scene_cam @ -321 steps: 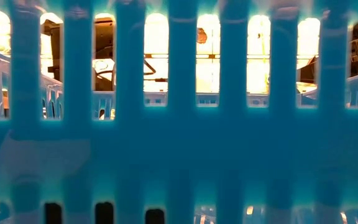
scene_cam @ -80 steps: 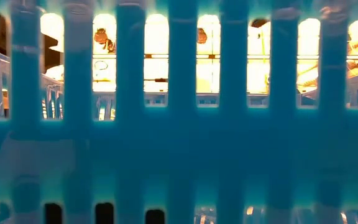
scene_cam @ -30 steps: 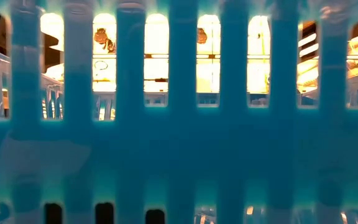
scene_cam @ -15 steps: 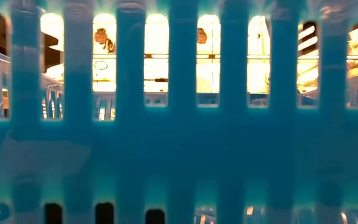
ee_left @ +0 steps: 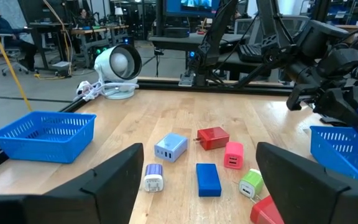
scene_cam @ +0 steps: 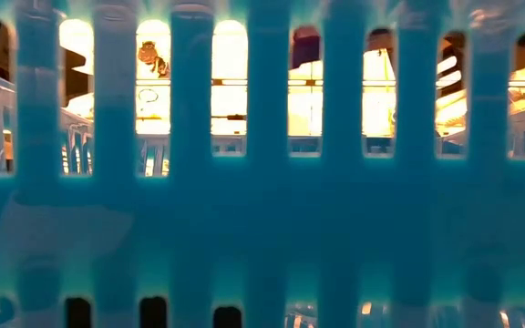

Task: Pick & Place Office items
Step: Put the purple digital timer into the bottom blue bin, then put the right red charger adapter into the top blue bin

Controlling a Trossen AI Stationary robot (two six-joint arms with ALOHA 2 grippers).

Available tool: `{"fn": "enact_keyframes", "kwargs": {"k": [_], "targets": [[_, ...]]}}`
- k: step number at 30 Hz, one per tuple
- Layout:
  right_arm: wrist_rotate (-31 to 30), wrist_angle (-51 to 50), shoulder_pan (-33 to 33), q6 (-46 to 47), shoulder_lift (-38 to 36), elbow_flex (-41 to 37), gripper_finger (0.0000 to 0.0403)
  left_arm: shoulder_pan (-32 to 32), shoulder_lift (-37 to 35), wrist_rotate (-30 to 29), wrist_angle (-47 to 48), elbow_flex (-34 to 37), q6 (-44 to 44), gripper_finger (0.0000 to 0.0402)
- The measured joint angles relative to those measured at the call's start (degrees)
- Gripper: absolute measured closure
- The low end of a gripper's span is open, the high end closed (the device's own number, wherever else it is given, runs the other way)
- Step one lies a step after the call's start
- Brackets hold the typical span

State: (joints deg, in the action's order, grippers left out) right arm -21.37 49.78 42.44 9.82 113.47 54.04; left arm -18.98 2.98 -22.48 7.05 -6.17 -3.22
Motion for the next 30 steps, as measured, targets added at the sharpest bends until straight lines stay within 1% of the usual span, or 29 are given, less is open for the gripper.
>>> {"fn": "enact_keyframes", "kwargs": {"k": [6, 9, 16, 25, 27, 30], "targets": [[0.12, -1.15, 0.02, 0.02, 0.02, -0.02, 0.0345, -0.02, 0.00, 0.00, 0.00, 0.00, 0.00, 0.0075], [0.13, -0.94, 0.02, 0.02, 0.02, -0.02, 0.0338, 0.00, 0.00, 0.00, 0.00, 0.00, 0.00, 0.0074], [0.17, -0.80, 0.02, 0.04, 0.02, -0.02, 0.0317, -0.02, 0.00, 0.00, 0.00, 0.00, 0.00, 0.0086], [0.20, 0.13, -0.29, 1.62, -0.02, -0.02, 0.0315, -0.02, 0.00, 0.00, 0.00, 0.00, 0.00, 0.0095], [0.19, 0.51, -0.43, 1.49, -0.96, -0.04, 0.0314, -0.02, 0.00, 0.00, 0.00, 0.00, 0.00, 0.0091], [0.22, 0.73, -1.08, 0.06, -4.30, -0.04, 0.0314, -0.02, 0.00, 0.00, 0.00, 0.00, 0.00, 0.0085]]}}
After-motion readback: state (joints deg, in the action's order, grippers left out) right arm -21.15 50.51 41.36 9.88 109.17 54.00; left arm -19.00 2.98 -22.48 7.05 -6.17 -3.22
